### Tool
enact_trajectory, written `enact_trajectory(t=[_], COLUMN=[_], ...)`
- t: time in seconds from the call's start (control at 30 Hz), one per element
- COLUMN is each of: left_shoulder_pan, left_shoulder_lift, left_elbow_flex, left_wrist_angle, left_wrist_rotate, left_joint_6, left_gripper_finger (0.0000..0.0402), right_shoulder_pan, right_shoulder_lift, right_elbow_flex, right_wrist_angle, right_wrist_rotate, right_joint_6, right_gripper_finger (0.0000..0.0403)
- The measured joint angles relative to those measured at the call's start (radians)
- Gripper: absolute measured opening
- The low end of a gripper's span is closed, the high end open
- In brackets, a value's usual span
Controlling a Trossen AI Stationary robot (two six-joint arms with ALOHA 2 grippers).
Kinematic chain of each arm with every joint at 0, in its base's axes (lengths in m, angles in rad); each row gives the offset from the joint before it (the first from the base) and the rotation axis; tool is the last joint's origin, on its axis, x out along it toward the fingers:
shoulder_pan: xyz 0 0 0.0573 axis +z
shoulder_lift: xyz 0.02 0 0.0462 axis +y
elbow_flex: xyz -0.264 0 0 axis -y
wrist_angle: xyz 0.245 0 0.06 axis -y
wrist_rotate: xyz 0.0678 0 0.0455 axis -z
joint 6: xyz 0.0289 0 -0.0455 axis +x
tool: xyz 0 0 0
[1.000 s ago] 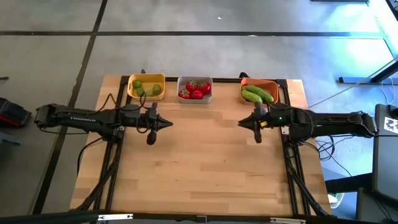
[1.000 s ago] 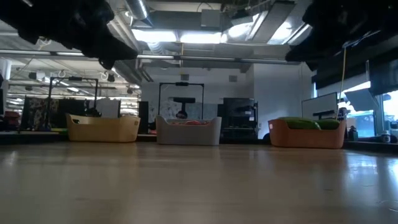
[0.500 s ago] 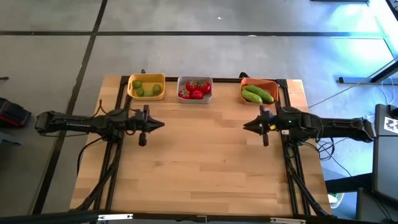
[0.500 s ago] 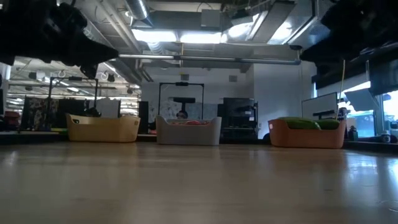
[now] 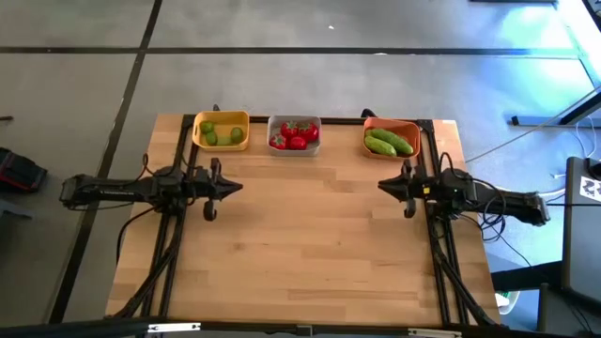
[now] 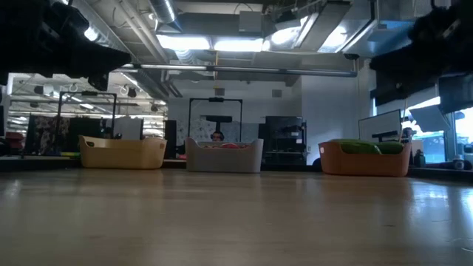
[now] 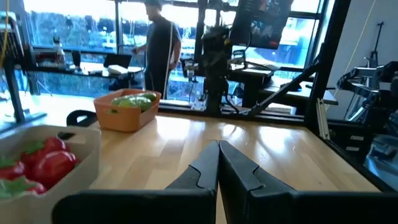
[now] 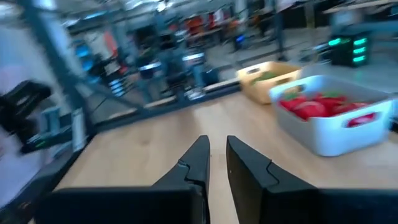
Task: Sort produce into baskets
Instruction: Return to Home Position
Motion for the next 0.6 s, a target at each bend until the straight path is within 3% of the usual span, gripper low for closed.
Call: enact_trajectory(t=[0.17,0.4,0.6], left_shoulder_pan=[0.000,0.001,0.001], left_shoulder_lift=[-0.022,-0.030,-0.030], left_elbow_flex=[0.000,0.000,0.000], left_wrist_angle=[-0.002,-0.006,-0.010], left_wrist_rotate=[0.000,0.000,0.025], left_joint_6=[0.023,0.025,0.017], left_gripper_finger=[0.0003,0.0003,0.0003], right_shoulder_pan=[0.000,0.000,0.000], right_shoulder_lift=[-0.082,-0.056,-0.044], right_elbow_flex=[-0.063,-0.113,-0.114], right_wrist_angle=[0.022,0.112,0.098], right_wrist_rotate=[0.119,0.167,0.147], right_joint_6=[0.038,-0.005,-0.037], right_gripper_finger=[0.0049,0.0049,0.0049])
